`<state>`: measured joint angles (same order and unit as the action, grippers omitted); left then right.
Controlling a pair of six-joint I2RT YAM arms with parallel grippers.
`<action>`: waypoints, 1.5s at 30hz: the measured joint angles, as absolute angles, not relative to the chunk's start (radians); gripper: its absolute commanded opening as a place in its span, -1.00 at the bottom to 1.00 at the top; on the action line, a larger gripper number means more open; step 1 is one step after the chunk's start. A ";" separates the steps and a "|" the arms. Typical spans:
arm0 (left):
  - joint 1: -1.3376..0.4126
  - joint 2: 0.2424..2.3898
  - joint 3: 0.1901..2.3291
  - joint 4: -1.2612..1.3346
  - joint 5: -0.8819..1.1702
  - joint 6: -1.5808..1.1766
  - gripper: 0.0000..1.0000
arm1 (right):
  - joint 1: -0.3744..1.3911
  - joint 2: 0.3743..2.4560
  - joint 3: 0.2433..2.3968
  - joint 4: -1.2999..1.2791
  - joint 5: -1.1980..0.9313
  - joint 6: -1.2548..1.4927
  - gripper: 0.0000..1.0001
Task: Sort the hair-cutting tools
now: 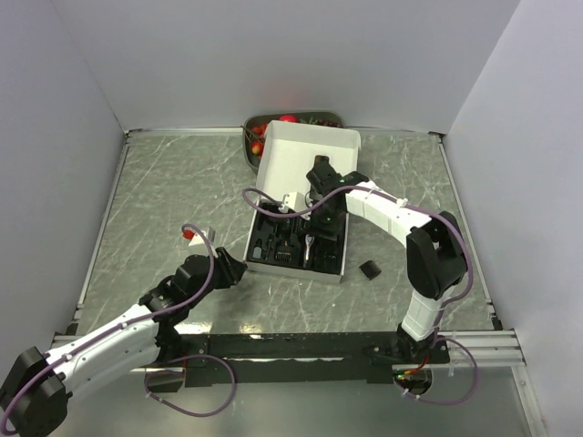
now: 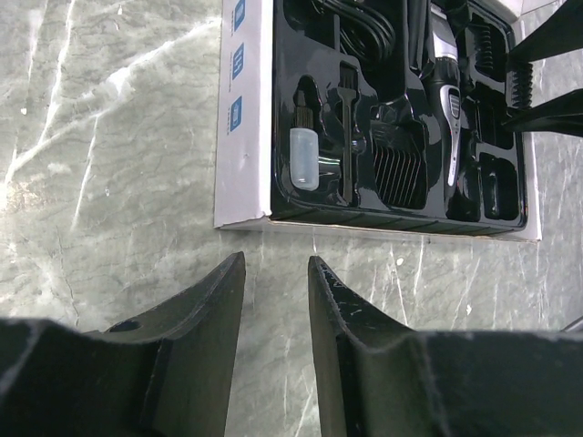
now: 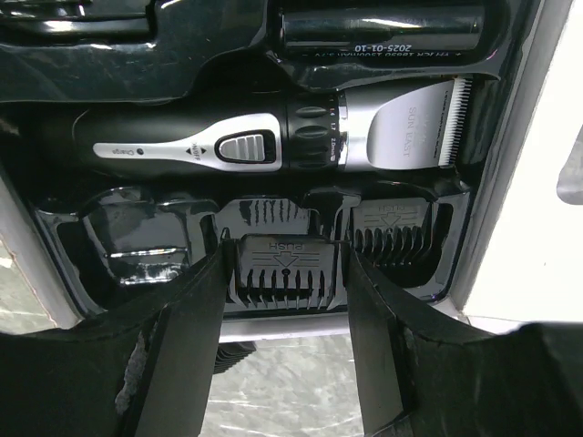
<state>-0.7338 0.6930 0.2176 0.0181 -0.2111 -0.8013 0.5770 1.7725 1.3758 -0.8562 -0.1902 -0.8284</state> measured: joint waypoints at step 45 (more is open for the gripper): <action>-0.734 0.698 0.218 0.018 -0.226 -0.802 -0.18 | 0.576 1.802 1.361 -0.894 -0.228 -0.841 0.38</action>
<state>-0.7338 0.6975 0.2176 0.0181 -0.2264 -0.8017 0.5762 1.8019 1.3609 -0.8940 -0.2279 -0.8406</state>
